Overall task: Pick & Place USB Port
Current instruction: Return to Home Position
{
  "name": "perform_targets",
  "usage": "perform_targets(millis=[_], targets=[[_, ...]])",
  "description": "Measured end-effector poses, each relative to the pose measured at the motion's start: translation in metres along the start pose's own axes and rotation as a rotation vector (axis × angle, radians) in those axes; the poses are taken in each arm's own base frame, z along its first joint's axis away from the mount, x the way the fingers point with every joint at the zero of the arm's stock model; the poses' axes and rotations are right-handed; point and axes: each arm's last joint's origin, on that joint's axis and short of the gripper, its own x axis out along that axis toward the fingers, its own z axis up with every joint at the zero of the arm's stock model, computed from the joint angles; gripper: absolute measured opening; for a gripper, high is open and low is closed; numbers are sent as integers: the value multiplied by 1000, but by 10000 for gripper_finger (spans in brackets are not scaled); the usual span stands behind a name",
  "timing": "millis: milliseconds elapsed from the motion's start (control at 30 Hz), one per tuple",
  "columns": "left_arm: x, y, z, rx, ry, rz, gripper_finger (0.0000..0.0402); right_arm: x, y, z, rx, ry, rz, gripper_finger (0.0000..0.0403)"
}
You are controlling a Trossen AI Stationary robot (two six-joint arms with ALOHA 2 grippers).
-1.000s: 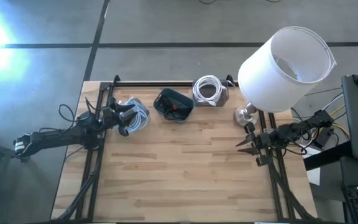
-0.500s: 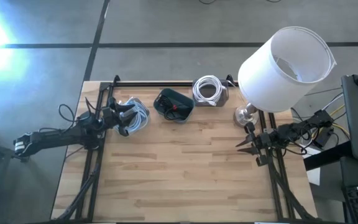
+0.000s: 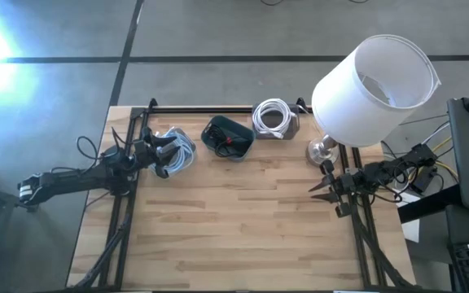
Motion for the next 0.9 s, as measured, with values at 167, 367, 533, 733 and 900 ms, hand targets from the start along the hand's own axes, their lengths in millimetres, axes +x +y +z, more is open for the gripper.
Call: perform_targets(millis=[167,367,533,733,900], targets=[[0,0,0,0,0,0,179,0,0,0,0,0,0,91],[0,0,0,0,0,1,179,0,0,0,0,0,0,79],[0,0,0,0,0,0,179,0,0,0,0,0,0,70],[0,0,0,0,0,0,179,0,0,0,0,0,0,72],[0,0,0,0,0,0,179,0,0,0,0,0,0,81]])
